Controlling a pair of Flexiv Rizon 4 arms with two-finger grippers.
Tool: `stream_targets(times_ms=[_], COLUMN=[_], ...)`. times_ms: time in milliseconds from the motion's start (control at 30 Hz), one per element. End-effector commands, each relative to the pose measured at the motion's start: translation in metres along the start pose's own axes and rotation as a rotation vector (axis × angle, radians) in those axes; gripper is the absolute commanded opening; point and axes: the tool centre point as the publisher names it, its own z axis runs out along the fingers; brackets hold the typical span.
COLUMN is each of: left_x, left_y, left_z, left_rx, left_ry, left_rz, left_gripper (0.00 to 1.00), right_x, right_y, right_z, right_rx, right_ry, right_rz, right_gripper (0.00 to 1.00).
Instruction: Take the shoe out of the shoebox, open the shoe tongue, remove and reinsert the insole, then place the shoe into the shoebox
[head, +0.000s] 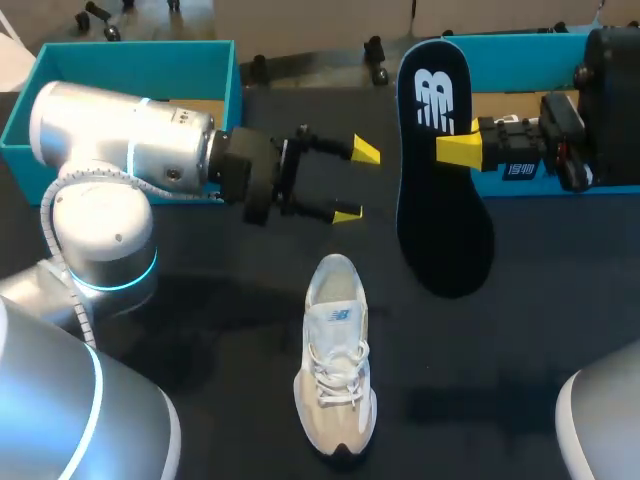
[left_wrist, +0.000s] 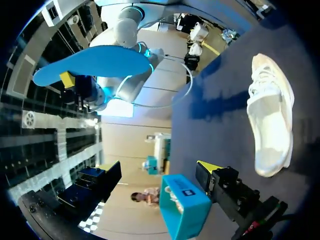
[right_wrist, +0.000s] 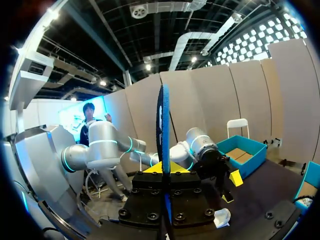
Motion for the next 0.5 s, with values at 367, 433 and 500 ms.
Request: stream_targets(times_ms=[367,433,500], left_x=[0.001,0.001,0.001], left_y=[0.005,0.005,0.005], left_z=[0.005,0.005,0.005], left_rx=[0.006,0.006,0.006], left_ry=[-0.043,-0.043,-0.043], left_rz=[0.003,0.003,0.003], left_gripper=[1.0,1.0,1.0], right_x=[-0.034,-0.052,-0.071], right_y=[0.009,0.011,0.01], right_z=[-0.01,-0.017,-0.023], right_rx=[-0.001,0.005,0.011], right_ry=[0.034,0.059,0.08], right_rz=[0.076,0.103,0.152], right_gripper=[0.0,0.0,0.0])
